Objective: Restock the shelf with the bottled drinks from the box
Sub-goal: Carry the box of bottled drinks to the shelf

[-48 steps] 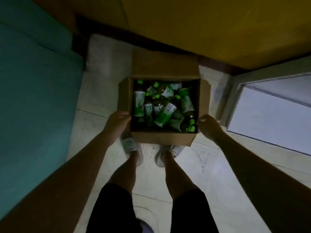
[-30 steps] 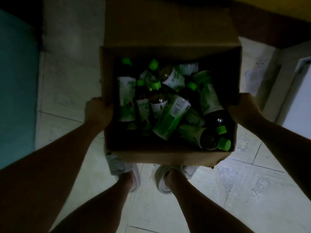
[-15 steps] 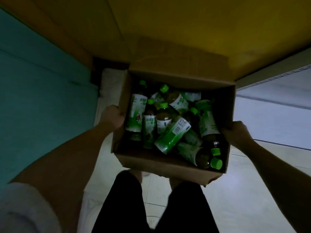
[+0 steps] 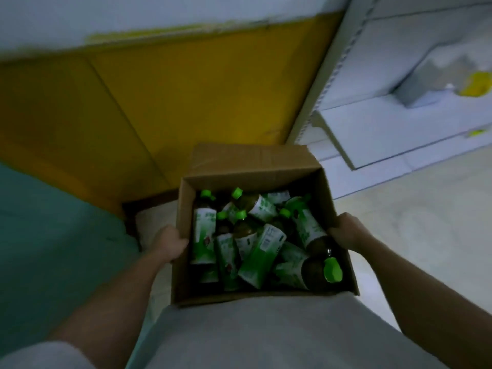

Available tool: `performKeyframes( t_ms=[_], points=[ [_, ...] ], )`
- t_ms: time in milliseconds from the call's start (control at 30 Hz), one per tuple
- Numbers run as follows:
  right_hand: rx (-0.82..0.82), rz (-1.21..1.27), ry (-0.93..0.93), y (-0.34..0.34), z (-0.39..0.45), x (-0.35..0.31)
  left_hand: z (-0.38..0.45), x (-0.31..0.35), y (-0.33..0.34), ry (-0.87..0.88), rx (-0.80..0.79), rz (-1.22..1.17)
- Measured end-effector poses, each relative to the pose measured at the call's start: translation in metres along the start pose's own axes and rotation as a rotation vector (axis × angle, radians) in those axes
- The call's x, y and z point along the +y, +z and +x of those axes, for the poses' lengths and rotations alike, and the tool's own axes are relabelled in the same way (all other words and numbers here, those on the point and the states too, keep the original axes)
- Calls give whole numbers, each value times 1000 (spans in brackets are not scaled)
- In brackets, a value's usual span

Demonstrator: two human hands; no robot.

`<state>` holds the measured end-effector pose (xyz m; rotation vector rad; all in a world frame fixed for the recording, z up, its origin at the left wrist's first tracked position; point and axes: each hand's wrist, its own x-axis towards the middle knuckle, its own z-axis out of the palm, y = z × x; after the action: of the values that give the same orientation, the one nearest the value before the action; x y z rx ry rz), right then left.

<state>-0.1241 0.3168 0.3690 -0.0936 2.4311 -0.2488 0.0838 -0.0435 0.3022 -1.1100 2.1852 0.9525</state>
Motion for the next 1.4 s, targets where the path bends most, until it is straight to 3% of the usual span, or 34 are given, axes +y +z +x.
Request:
performKeyframes(
  t_ms=[267,567,900,1400],
  points=[
    [117,76,122,18,-66,44,36,17,11,114,-85,6],
    [160,300,330,40,-101,127,-6,115,39,259,-140,223],
    [115,526,436,60,-101,271,-48,241,132,318,-149,496],
    [274,525,456,-91,-106,528,-138,509,298,585,-85,629]
  ],
)
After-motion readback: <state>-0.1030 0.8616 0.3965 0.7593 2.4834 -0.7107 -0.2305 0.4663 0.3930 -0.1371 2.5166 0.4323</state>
